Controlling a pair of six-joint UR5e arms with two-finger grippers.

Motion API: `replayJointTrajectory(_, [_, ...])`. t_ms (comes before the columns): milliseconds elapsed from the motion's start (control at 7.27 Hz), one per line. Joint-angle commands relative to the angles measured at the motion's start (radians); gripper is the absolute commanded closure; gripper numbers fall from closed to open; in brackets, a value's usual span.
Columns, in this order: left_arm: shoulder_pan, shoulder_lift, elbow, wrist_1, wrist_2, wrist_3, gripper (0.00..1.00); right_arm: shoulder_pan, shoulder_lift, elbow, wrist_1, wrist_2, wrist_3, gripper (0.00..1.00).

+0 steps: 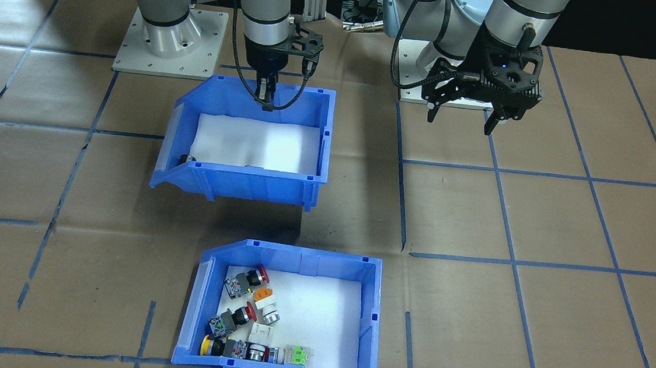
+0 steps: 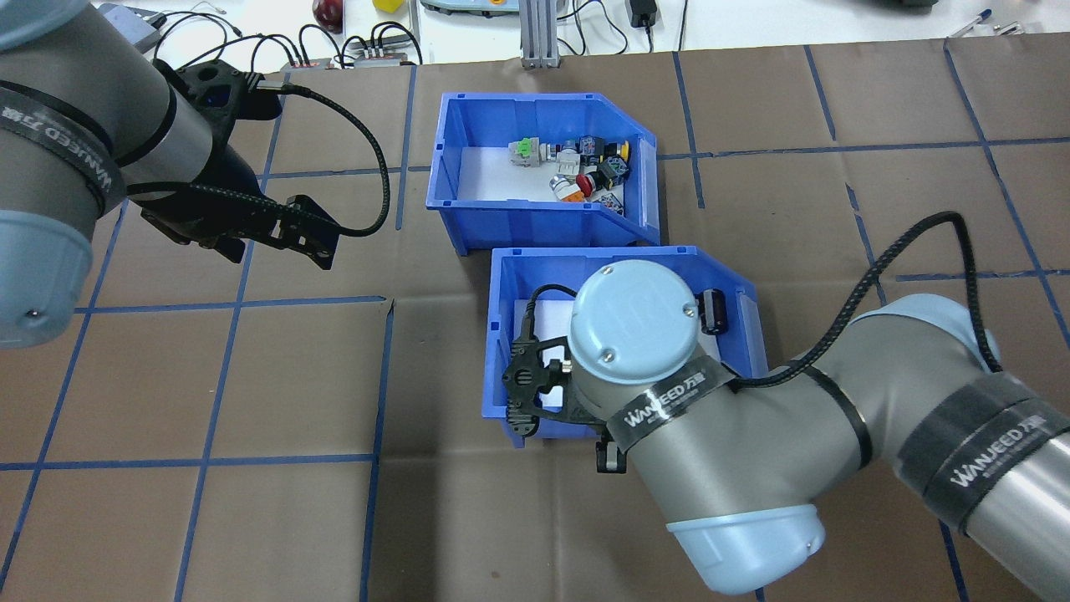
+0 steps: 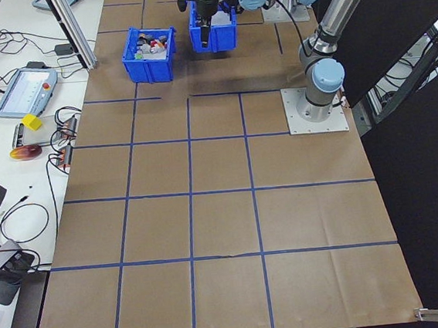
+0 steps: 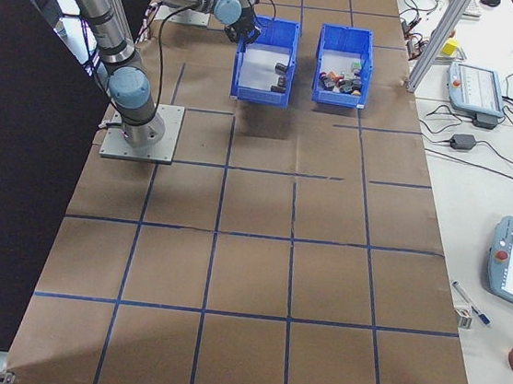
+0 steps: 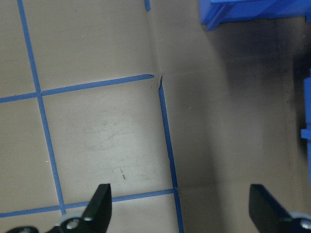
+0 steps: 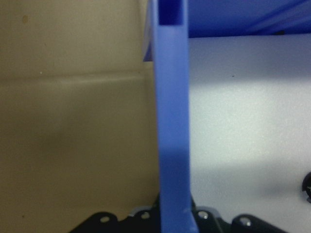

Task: Place button box in front

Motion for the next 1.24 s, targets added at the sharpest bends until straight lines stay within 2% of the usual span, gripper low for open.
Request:
replayJointTrajectory(0, [0.003, -0.004, 0.010, 0.002, 0.000, 0.000, 0.01, 0.045, 0.021, 0.009, -0.023, 0.006, 0.035, 0.94])
replayJointTrajectory(550, [0.005, -0.004, 0.010, 0.004, 0.004, 0.000, 0.01, 0.047, 0.026, 0.092, -0.048, 0.001, 0.018, 0.94])
replayJointTrajectory(1101, [0.074, 0.008, -0.005, 0.002, -0.006, 0.012, 0.01, 0.047, 0.021, 0.095, -0.066, 0.011, -0.040, 0.93])
